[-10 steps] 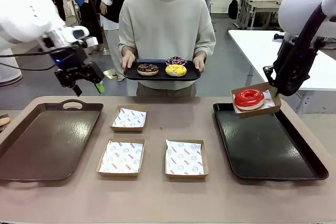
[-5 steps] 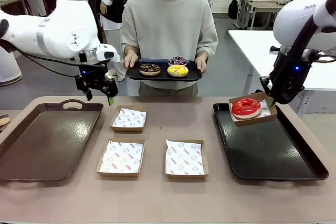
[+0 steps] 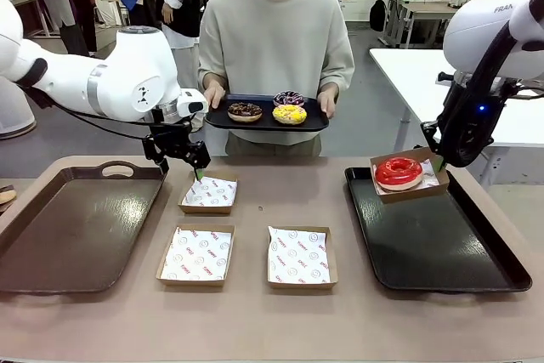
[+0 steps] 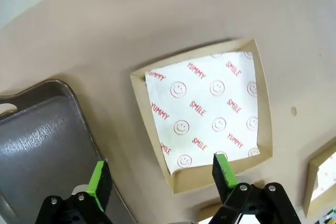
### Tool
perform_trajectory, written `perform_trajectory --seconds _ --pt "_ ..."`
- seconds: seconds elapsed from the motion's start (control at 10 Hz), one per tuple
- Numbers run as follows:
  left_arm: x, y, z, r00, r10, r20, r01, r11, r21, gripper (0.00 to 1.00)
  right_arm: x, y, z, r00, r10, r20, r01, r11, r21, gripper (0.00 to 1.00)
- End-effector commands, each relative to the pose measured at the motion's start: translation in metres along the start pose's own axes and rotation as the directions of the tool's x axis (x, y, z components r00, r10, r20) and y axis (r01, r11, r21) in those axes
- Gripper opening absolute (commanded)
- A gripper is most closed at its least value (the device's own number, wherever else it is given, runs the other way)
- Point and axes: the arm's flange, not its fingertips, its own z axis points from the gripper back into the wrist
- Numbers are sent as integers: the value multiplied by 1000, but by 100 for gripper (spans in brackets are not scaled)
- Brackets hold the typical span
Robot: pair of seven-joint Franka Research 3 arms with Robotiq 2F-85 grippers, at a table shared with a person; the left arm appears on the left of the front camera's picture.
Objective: Individually package the donuts and arrange them on the tray.
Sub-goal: Place the picked Paper togo box on the Handle tray while simultaneously picking up another Paper togo box from the table with the other hand.
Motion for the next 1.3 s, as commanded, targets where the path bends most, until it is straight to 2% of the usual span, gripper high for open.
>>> perform_trajectory --seconds 0.0,0.6,0.9,1.2 --pt "-1 0 2 999 -38 -21 38 999 -3 100 -1 0 2 1000 -2 0 2 1000 0 1" --pt "-1 -1 -1 1000 -22 -10 22 1000 2 100 0 0 0 1000 0 0 0 1000 0 1" --pt "-16 10 -2 988 150 -36 -151 988 -38 100 37 18 -31 996 74 -39 -77 995 -63 1" --pt "-14 8 -11 981 188 -53 -190 982 -24 100 65 21 -62 997 67 -22 -68 996 -59 1"
